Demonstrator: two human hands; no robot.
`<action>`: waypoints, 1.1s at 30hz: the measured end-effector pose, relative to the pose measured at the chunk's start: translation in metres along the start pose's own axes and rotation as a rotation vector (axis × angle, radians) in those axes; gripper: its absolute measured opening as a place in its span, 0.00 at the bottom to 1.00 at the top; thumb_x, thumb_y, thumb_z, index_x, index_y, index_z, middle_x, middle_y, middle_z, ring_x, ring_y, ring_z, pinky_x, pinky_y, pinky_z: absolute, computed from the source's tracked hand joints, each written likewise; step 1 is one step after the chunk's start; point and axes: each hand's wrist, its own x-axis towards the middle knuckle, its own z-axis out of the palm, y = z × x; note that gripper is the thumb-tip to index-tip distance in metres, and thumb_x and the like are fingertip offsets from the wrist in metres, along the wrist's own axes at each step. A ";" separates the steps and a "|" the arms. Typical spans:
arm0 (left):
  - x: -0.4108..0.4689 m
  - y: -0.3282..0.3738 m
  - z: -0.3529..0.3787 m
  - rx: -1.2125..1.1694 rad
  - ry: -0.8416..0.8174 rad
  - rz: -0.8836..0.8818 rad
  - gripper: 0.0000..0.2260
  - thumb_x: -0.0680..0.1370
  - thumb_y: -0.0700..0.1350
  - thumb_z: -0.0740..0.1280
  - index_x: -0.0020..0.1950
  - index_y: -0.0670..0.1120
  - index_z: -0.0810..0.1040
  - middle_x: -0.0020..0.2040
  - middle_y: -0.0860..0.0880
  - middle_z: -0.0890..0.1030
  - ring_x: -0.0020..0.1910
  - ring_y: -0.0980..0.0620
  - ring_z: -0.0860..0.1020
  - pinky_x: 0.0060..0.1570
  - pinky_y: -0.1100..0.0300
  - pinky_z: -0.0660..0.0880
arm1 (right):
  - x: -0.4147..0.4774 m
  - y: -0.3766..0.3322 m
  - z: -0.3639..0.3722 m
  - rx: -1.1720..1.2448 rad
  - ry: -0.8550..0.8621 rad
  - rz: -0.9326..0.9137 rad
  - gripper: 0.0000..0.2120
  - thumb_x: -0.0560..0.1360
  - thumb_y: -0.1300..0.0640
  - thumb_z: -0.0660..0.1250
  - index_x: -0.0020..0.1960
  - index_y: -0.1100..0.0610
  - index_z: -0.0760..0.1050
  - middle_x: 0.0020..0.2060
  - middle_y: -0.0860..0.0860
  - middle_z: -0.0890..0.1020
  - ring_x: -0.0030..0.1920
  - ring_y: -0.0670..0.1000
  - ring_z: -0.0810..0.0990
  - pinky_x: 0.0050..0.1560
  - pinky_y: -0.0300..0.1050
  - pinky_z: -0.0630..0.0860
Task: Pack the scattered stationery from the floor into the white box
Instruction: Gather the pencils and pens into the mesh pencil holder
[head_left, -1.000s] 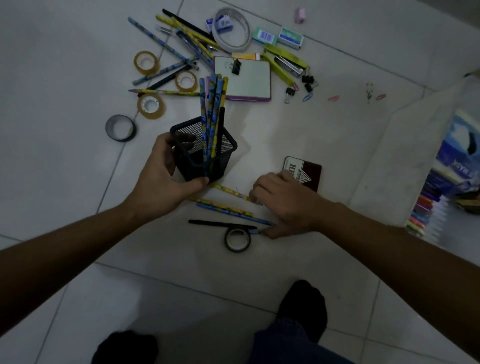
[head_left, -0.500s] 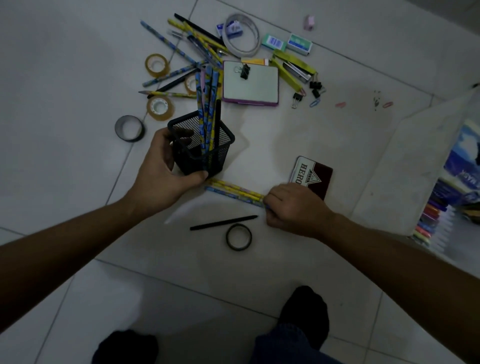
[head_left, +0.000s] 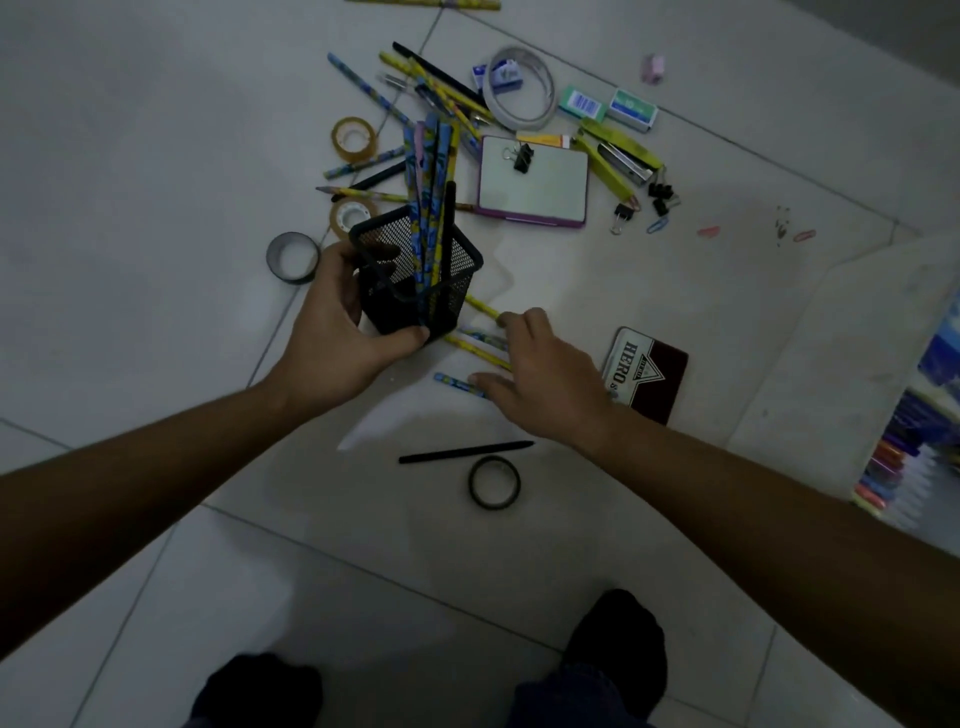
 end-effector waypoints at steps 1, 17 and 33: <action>0.001 0.000 -0.001 0.009 0.007 0.004 0.36 0.65 0.41 0.77 0.69 0.39 0.64 0.66 0.47 0.73 0.67 0.56 0.73 0.64 0.64 0.70 | 0.003 -0.001 0.000 -0.039 -0.013 -0.033 0.29 0.76 0.39 0.63 0.68 0.57 0.65 0.58 0.55 0.70 0.49 0.58 0.77 0.36 0.46 0.70; 0.007 -0.007 -0.027 -0.009 0.107 0.007 0.35 0.65 0.39 0.75 0.68 0.37 0.63 0.68 0.43 0.72 0.67 0.49 0.73 0.67 0.45 0.71 | 0.025 0.002 -0.003 -0.286 -0.053 -0.187 0.08 0.65 0.61 0.69 0.38 0.64 0.72 0.34 0.61 0.75 0.24 0.53 0.63 0.29 0.36 0.43; -0.010 -0.016 -0.032 0.000 0.025 0.012 0.35 0.66 0.36 0.76 0.69 0.39 0.64 0.67 0.43 0.73 0.68 0.52 0.73 0.69 0.54 0.69 | -0.009 0.016 -0.002 -0.251 -0.193 -0.474 0.19 0.75 0.44 0.57 0.44 0.60 0.74 0.42 0.59 0.76 0.25 0.60 0.74 0.22 0.45 0.67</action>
